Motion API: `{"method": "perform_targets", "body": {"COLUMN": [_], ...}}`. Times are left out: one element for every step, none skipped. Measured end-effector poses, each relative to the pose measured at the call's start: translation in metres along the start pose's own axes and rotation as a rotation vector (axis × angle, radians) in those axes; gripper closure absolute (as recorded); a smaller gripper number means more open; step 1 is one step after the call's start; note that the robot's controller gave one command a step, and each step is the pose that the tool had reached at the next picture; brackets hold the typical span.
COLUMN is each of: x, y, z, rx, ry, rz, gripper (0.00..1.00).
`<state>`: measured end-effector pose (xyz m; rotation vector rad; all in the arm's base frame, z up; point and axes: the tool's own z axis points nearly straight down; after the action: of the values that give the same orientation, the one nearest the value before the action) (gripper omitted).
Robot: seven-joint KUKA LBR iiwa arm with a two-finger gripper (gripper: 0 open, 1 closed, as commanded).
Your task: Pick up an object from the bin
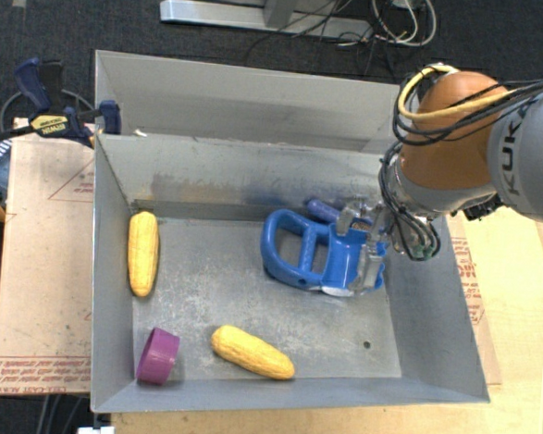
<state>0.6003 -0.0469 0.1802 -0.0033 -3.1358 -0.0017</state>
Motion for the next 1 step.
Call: {"method": "perform_targets", "body": {"x": [-0.0015], "y": [0.0002], "z": [-0.0052], "rx": [0.001], "ry": [-0.008], "rz": [-0.001], "gripper": [0.00]}}
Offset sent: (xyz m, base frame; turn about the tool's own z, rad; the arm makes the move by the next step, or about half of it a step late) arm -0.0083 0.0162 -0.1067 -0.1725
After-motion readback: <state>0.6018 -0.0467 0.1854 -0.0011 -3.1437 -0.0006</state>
